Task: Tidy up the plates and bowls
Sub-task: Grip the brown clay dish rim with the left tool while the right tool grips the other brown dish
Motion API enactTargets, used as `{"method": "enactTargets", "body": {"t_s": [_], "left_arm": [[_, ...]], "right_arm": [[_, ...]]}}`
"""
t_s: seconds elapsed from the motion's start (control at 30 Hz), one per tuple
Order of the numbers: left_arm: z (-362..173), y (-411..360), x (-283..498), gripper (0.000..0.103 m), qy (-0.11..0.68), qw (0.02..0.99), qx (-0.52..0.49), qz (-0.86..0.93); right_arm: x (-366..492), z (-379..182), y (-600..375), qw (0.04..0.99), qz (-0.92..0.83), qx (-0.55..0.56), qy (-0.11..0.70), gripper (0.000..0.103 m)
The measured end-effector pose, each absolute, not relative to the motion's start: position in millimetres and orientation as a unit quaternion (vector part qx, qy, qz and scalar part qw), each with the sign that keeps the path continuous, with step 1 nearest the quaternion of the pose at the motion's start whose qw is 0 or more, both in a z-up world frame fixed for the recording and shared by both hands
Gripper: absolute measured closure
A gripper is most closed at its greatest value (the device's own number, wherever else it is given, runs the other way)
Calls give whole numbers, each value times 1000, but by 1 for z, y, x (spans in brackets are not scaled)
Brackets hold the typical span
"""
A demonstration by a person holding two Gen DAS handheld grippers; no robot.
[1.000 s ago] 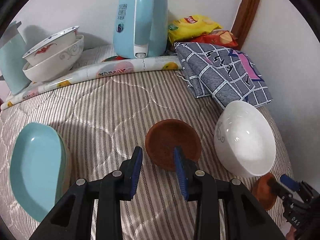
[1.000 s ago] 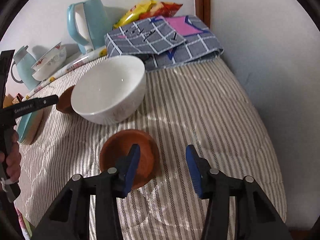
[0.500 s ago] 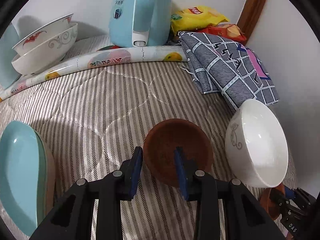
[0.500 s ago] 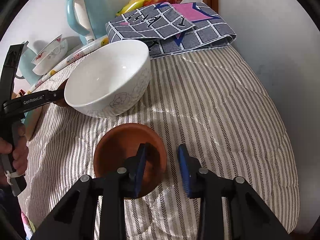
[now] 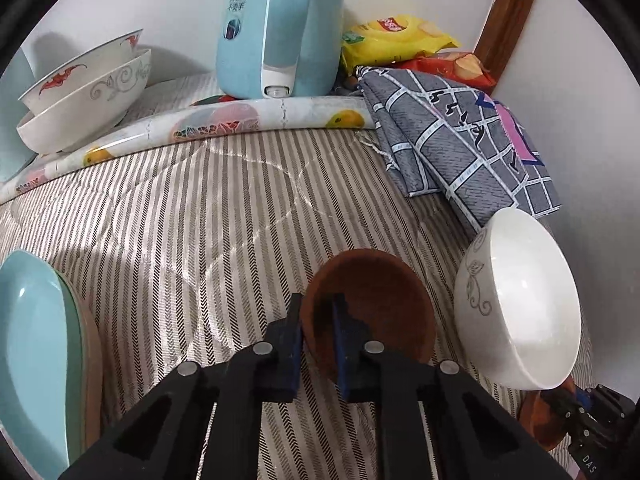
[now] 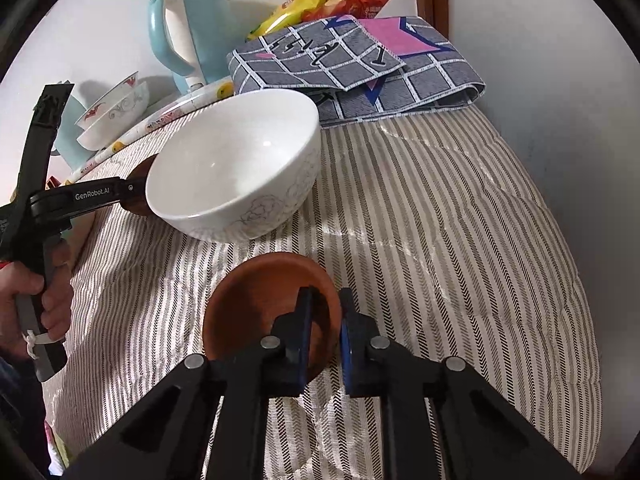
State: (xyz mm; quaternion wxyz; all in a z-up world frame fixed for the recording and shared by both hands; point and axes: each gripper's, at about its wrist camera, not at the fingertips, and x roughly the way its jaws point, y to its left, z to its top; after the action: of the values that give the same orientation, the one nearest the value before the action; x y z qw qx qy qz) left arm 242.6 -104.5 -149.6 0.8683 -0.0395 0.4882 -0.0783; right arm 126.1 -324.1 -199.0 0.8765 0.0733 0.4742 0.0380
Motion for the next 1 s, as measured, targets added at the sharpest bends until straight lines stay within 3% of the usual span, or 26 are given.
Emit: {"method": "enactTargets", "body": {"t_s": [1.0], "left_arm": [[-95,-78,180,94,453,886,-53,-90]], "right_arm": [[99,-142,-307,907,23,69,414,93]]}}
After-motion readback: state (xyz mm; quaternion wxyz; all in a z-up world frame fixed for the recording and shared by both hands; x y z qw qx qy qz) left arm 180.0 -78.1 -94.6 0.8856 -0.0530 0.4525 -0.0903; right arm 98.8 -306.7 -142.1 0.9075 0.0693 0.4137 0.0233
